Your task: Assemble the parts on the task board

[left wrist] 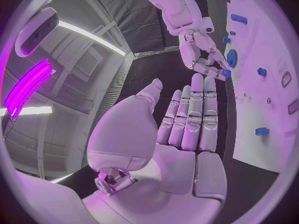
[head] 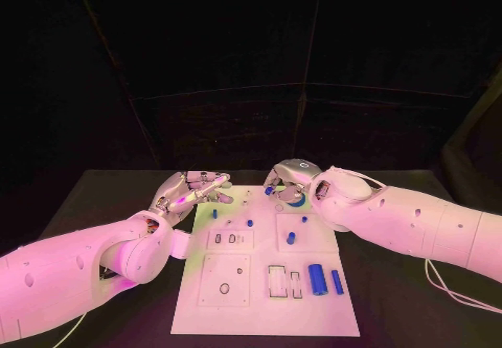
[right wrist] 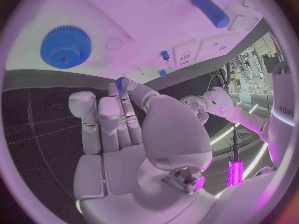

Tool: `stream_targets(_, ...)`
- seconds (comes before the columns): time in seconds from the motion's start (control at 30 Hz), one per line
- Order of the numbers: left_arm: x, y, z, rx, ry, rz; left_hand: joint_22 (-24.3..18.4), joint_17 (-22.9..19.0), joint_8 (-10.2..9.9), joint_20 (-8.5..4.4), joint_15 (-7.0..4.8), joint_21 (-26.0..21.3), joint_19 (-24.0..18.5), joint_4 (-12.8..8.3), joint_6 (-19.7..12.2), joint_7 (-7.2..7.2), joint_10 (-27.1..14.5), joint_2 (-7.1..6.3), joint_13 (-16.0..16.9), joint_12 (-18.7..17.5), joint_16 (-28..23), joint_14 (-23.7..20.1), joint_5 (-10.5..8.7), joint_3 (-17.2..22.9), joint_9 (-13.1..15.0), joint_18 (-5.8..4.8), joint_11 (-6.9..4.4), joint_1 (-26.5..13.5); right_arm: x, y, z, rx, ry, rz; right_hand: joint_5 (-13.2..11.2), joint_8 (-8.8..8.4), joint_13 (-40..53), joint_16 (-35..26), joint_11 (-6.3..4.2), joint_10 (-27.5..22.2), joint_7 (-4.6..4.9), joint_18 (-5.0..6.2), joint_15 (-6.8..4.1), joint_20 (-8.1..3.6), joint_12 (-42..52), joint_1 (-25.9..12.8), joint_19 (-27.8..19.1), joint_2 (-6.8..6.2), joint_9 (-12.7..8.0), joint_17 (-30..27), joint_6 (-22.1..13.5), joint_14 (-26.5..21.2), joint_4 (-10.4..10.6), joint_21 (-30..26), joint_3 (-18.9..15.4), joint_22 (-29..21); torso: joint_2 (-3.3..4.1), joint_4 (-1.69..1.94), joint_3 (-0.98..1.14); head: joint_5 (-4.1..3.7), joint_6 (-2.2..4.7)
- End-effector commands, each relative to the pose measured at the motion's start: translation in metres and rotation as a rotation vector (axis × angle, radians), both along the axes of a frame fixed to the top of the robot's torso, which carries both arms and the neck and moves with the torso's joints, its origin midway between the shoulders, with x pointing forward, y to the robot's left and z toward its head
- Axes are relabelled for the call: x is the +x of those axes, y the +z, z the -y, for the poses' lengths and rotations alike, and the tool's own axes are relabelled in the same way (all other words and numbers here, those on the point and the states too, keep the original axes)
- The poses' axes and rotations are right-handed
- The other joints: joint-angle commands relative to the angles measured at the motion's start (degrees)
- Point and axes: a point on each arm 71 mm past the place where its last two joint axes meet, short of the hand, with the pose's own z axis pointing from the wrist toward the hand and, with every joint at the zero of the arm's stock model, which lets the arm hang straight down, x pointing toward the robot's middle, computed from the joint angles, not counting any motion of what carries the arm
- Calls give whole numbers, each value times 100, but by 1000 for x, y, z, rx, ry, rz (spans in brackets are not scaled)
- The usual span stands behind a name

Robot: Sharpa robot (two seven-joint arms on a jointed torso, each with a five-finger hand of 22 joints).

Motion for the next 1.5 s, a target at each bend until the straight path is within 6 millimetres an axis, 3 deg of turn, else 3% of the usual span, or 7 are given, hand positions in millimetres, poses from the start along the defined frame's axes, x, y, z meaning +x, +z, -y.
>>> stream_targets(0.03, 0, 1, 1, -5, -16, 5, -9, 10, -38, 7, 0, -16, 48, -41, 2, 31, 28, 66, -5, -23, -20, 23, -1, 9, -6, 34, 30, 3, 4, 5, -4, 66, -32, 37, -38, 26, 1, 30, 17, 12, 18, -67, -10, 45, -29, -39, 12, -39, 0, 8, 29, 67, 50, 40, 15, 14, 15, 9, 5, 5, 0)
stream_targets(0.47, 1, 4, 1, -4, -16, 10, -14, 22, -44, 6, -1, -20, 51, -62, 7, 29, 35, 80, -3, -32, -27, 20, -1, 19, -6, 33, 28, 20, 16, -1, -34, 48, -29, -6, -209, 13, 0, 73, 16, -15, 6, -67, -7, 55, -31, -108, 1, -101, -3, 29, 19, 59, 171, 61, 31, 31, 72, 27, -4, 16, 5)
stream_targets(1.0, 2, 6, 2, -5, -20, 13, -16, 26, -47, 6, -1, -22, 51, -73, 7, 27, 37, 83, -3, -36, -30, 19, -2, 22, -6, 33, 27, 28, 23, -5, -44, -10, -47, -21, -273, 11, 1, 81, 19, -22, 7, -67, -4, 57, -29, -135, -6, -120, -3, 23, 15, 52, 230, 65, 32, 32, 99, 44, -14, 10, -6)
stream_targets(1.5, 3, 7, 2, -4, -21, 11, -17, 28, -49, 5, -1, -23, 51, -76, 7, 27, 38, 84, -3, -37, -31, 18, -2, 23, -6, 33, 27, 30, 23, -4, -55, -11, -36, -6, -276, 2, -2, 67, 23, -45, 11, -64, -1, 60, -36, -148, -20, -145, -7, -6, -4, 42, 258, 58, 30, 14, 98, 32, -17, 45, -6)
